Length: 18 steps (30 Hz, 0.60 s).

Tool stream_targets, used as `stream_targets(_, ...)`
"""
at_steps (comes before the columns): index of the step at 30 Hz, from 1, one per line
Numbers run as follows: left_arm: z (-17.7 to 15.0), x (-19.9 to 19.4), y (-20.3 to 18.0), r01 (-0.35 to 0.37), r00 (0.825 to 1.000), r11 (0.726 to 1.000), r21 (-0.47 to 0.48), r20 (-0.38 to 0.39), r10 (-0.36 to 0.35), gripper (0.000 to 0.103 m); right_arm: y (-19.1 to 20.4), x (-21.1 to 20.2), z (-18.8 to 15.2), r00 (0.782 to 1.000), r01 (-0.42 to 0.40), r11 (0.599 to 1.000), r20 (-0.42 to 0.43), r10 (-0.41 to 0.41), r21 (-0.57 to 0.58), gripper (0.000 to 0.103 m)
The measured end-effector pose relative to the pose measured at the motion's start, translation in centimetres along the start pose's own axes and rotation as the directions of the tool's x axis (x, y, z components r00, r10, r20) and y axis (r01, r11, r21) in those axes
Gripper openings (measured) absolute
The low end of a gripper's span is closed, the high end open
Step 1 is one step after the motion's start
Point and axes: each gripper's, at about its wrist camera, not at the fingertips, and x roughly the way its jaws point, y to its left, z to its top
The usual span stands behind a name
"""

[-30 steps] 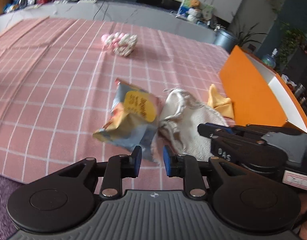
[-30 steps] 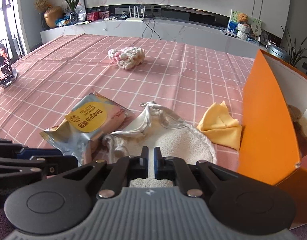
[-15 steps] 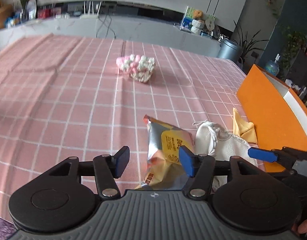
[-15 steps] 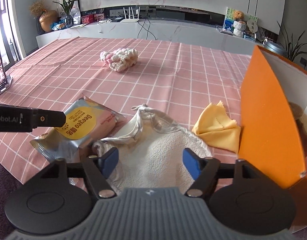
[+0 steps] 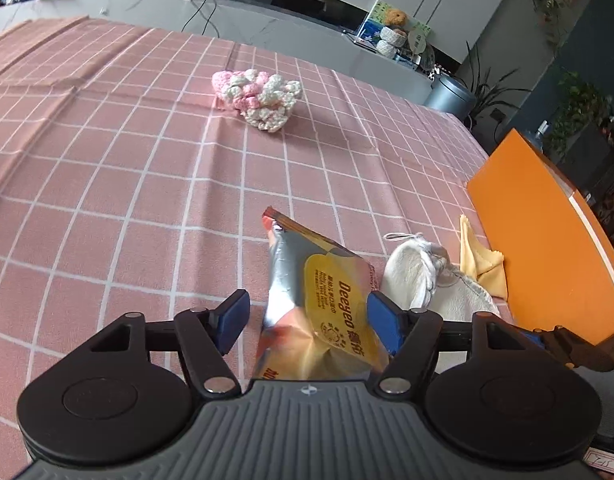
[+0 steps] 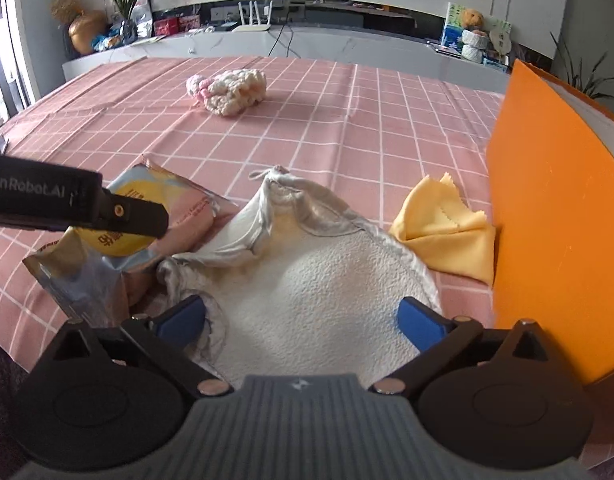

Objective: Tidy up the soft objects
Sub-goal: 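Grasp the silver snack bag with the left tool while the right tool grasps the white cloth bag, then lift the snack bag and cloth bag over the box with both tools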

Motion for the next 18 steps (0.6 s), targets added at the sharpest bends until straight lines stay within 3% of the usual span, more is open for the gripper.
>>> stream_targets(3, -0.3, 0.3, -0.8, -0.021, 1.000, 0.999, 0.044, 0.015, 0.020, 0.070, -0.1, -0.1, -0.2, 1.000, 0.000, 1.000, 0.020, 0.000, -0.002, 0.101)
stream_targets(10, -1.2, 0.6, -2.6, -0.058, 0.998, 0.991, 0.118, 0.040, 0.053, 0.062, -0.1, -0.1, -0.7, 0.998, -0.008, 1.000, 0.059, 0.008, -0.010, 0.099)
stream_targets(13, -1.2, 0.5, -2.7, -0.068, 0.997, 0.991, 0.117, 0.040, 0.064, 0.060, 0.2, -0.5, -0.8, 0.997, -0.018, 1.000, 0.074, 0.020, -0.023, 0.088)
stream_targets(18, -1.4, 0.3, -3.2, -0.090, 0.995, 0.990, 0.109, 0.042, 0.086, 0.059, 0.6, -1.0, -0.8, 0.995, -0.028, 0.998, 0.095, 0.032, -0.048, 0.054)
